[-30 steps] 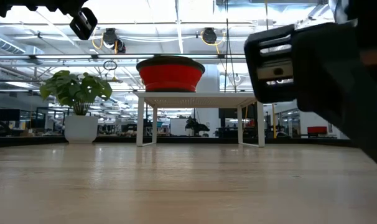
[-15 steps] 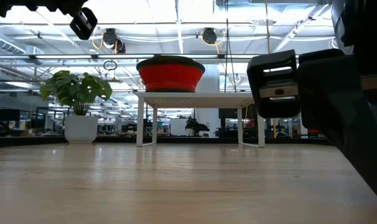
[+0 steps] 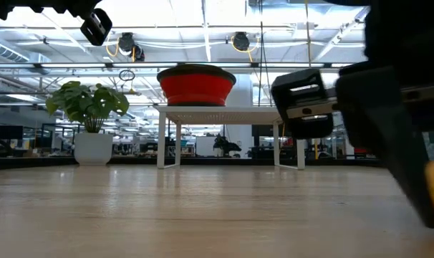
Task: Pick & Place Fruit
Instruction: Put the peach into the red strainer bowl
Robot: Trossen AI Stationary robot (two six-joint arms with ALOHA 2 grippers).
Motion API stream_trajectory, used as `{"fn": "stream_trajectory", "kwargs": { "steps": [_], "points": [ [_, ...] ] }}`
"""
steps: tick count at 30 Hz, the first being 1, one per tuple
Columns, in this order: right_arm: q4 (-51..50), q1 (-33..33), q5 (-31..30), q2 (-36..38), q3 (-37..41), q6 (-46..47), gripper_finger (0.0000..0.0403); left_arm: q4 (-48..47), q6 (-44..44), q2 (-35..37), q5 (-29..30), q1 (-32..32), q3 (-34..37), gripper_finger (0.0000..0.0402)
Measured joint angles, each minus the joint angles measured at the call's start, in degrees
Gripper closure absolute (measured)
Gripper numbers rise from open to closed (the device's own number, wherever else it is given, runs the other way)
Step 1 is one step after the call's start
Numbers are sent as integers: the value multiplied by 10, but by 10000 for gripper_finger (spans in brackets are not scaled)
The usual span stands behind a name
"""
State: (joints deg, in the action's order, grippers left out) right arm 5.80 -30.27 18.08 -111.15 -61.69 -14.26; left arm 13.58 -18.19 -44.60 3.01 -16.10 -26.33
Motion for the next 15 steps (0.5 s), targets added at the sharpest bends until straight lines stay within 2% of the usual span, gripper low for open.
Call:
{"fn": "stream_trajectory", "kwargs": {
  "steps": [8, 15],
  "points": [
    [-3, 20, -1, 37, 0, 9, 305, 1, -3, 0, 0, 0, 0, 385],
    [-1, 59, -20, 113, 0, 73, 308, 1, 13, 0, 0, 0, 0, 400]
  ]
}}
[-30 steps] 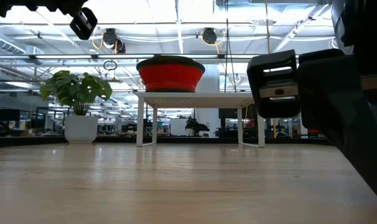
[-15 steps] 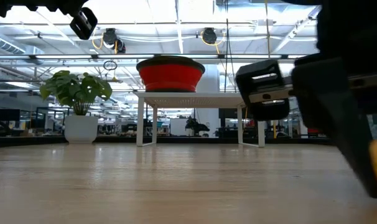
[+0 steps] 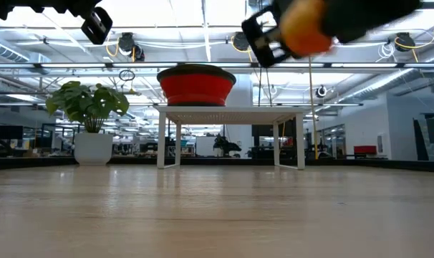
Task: Pick & Place Fruit
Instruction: Put the peach into the red strainer bowl
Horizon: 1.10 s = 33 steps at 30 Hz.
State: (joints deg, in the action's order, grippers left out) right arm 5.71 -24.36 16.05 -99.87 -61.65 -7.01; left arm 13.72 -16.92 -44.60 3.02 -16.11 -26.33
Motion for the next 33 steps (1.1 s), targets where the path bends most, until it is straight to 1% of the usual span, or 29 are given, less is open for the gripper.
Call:
{"fn": "stream_trajectory", "kwargs": {
  "steps": [4, 8, 14, 16, 20, 24, 28, 33],
  "points": [
    [-2, 24, -27, 46, 0, 34, 307, 0, 19, 0, 0, 0, 0, 392],
    [-1, 49, -30, 82, 0, 53, 307, 0, 32, 0, 0, 0, 0, 383],
    [0, 91, -30, 128, 0, 63, 307, 0, 33, 0, 1, 0, 0, 391],
    [10, 108, -30, 140, 0, 80, 307, 1, 33, 0, 1, 0, 0, 397],
    [50, 151, -26, 158, 0, 127, 307, 5, 32, 0, 2, 0, 0, 397],
    [115, 197, -25, 167, -1, 178, 307, 19, 29, 0, 33, 0, 0, 385],
    [177, 238, -24, 168, -1, 264, 307, 45, 40, 0, 64, 0, 0, 381],
    [231, 278, -24, 168, -1, 382, 307, 79, 46, 0, 87, 0, 0, 388]
  ]
}}
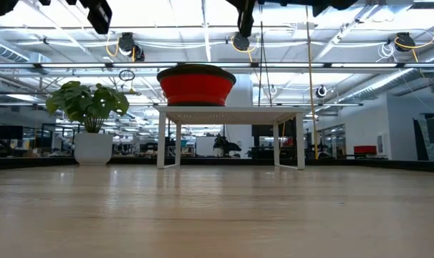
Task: Pick & Place Fruit
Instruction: Put the peach into the red strainer bowl
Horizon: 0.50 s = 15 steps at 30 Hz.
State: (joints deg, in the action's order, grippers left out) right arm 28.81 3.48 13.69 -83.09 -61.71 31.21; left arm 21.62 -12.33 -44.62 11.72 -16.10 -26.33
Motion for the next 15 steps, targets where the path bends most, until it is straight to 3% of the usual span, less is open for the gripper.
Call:
{"fn": "stream_trajectory", "kwargs": {
  "steps": [6, 15],
  "points": [
    [32, 35, 0, 0, 0, 143, 307, 30, 1, 0, 49, 0, 0, 386],
    [35, 64, 1, 0, 0, 325, 307, 30, -5, 0, 69, 6, 0, 353]
  ]
}}
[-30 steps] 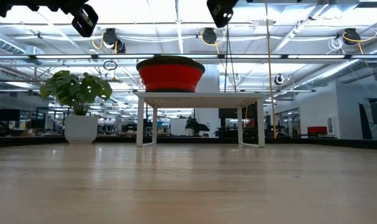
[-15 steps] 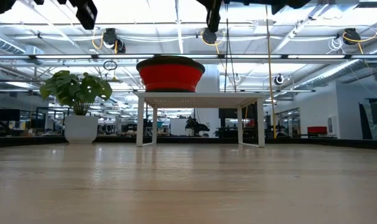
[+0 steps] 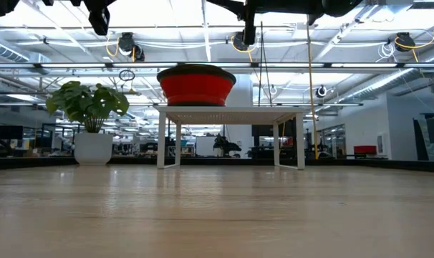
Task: Pick & Place Fruit
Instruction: Put the peach into the red strainer bowl
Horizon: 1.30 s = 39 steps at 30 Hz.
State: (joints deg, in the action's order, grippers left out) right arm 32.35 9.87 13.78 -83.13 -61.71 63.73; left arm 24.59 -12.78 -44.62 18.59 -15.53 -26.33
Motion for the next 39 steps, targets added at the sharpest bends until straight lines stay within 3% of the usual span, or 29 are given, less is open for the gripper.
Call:
{"fn": "stream_trajectory", "kwargs": {
  "steps": [9, 19, 27, 34, 39],
  "points": [
    [5, 3, 36, 0, 0, -30, 307, 18, -57, -5, -5, 26, 0, 323],
    [-8, 2, 106, 0, 0, -426, 307, 60, -72, -107, -36, 50, -64, 252],
    [-73, -6, 100, 0, 0, -725, 307, 7, -24, -184, -38, 76, -166, 191],
    [-118, -45, -70, 0, 0, -964, 307, -119, -84, -220, -38, 107, -241, 170],
    [-122, -73, -187, 0, 0, -1081, 307, -193, -134, -247, -37, 129, -278, 169]
  ]
}}
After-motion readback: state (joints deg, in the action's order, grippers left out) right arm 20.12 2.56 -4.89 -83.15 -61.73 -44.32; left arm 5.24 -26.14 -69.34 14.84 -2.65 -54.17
